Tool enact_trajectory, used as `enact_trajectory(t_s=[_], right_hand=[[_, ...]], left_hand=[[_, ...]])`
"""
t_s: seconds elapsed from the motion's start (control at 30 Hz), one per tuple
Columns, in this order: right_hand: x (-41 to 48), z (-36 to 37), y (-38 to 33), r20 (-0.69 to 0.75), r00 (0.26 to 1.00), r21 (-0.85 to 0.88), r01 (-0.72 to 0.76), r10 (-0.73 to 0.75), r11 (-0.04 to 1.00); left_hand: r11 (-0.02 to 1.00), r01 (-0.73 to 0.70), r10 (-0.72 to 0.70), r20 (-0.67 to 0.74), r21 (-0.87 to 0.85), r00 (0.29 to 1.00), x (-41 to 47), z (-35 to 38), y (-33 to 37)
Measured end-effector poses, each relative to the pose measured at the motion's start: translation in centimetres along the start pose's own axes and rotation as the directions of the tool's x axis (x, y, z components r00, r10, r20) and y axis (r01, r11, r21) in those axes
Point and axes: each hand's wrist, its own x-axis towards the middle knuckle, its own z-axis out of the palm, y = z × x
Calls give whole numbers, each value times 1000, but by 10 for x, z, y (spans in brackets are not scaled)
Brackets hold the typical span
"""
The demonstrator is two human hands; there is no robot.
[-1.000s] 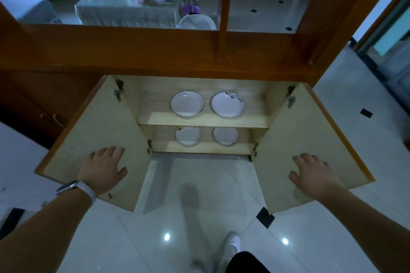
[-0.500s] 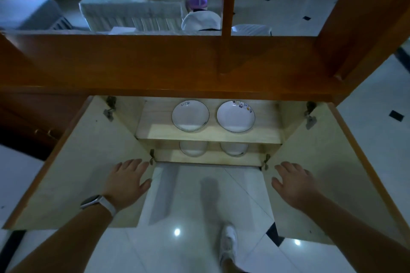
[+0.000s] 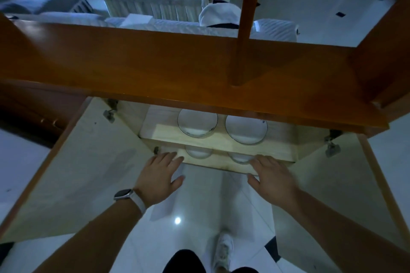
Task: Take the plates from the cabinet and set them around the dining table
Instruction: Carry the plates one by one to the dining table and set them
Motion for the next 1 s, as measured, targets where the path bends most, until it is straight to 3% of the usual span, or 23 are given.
enact_trajectory(t_s=[0.47,0.77,1.0], right_hand=[[54,15,-52,4,999,33,42,-42,999],[121,43,-98,12,1000,-18,-23,24,1000],[170,85,-111,73,995,64,-65,60,996]], left_hand=[[994,-31,39,66,-106,997,24,28,-32],[979,53,-22,155,-199,988,64,60,-98],[962,81,-47,133,-261,990,104,101,-124]])
